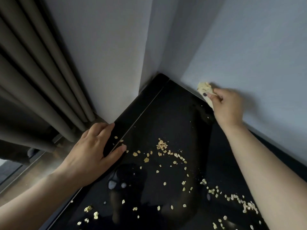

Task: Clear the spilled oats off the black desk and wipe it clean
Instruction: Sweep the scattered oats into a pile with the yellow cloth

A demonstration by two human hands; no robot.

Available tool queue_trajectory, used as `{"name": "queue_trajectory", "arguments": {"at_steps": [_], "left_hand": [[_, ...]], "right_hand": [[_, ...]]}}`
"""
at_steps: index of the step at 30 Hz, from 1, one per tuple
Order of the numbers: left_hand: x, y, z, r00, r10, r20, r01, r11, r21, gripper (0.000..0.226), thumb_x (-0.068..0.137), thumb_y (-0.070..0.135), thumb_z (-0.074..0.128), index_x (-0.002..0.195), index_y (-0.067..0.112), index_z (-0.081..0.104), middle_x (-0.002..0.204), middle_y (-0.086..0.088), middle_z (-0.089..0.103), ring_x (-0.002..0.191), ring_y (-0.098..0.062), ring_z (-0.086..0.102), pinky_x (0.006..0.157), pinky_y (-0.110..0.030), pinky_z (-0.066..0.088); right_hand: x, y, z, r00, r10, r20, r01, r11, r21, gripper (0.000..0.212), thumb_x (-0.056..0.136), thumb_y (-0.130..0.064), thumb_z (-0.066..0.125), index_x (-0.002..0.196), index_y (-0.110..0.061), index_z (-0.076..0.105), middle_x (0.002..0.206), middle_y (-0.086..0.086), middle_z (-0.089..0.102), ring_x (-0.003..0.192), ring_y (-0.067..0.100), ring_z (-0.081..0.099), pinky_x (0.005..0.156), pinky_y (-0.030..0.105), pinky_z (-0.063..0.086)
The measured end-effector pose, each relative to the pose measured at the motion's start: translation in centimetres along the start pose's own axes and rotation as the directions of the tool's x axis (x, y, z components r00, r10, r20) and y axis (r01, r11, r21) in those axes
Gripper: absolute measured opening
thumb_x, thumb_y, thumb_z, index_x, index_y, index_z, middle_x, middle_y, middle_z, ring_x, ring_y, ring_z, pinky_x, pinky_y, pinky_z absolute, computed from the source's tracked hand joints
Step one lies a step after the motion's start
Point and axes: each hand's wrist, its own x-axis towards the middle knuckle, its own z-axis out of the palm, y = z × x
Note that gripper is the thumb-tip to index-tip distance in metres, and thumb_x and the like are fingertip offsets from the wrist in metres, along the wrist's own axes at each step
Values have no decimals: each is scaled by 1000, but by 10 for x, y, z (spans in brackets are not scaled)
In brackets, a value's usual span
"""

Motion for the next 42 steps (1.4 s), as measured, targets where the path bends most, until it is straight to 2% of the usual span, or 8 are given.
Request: {"name": "queue_trajectory", "arguments": {"at_steps": [6,12,19,26,33,37,40,42], "left_hand": [[2,3,-1,1000,-11,1,11,999,48,97,72,83,23,145,21,38,139,6,37,129,-17,39,103,-26,31],[0,7,1,1000,4,28,-5,999,47,97,72,81,23,146,21,37,139,7,36,130,-16,38,103,-23,28],[3,9,2,1000,-7,14,6,999,53,97,72,82,26,146,21,37,140,7,36,130,-17,37,103,-24,30],[1,10,2,1000,1,13,-2,999,51,94,72,80,26,145,22,39,139,6,38,129,-18,40,104,-25,31],[-3,8,-4,999,31,-8,-31,999,-38,82,79,68,28,136,15,53,137,4,49,123,-10,47,96,-17,31],[-3,7,-6,999,41,-25,-43,997,-70,72,83,64,35,134,17,54,134,5,50,119,-8,49,93,-13,31],[-3,10,-6,999,35,-28,-38,995,-88,68,84,59,37,135,17,53,135,6,49,117,-6,49,87,-1,24],[-5,9,-6,999,44,-19,-46,994,-97,74,82,65,34,135,18,53,133,7,49,115,-5,49,84,1,25]], "right_hand": [[-48,-23,23,997,-61,37,59,996,60,25,87,-27,59,98,-10,72,99,3,66,87,23,61,68,30,44],[-144,-60,-15,931,-177,320,39,918,394,10,90,-17,64,93,-15,74,89,-13,66,83,4,62,68,15,48],[-44,-51,-18,995,-93,39,81,969,233,31,91,-23,63,64,-34,53,56,-14,40,56,-6,41,52,12,26],[-75,-51,24,976,-174,129,144,965,218,16,89,-22,64,97,-13,73,94,-3,65,83,15,59,71,36,50],[-159,-69,-9,915,-189,357,14,899,438,9,89,-18,66,91,-18,75,82,-14,65,77,3,61,66,20,48],[-101,-79,-15,982,-49,184,-35,904,427,31,88,-25,64,59,-19,56,49,-13,42,49,0,35,46,17,24],[-42,-93,-4,996,-61,63,37,945,325,38,91,-22,62,59,-35,48,52,-15,41,52,-3,40,50,11,27],[-10,-97,13,995,-88,45,76,972,224,21,94,-24,59,74,-24,65,66,-15,47,60,0,41,54,8,30]]}}
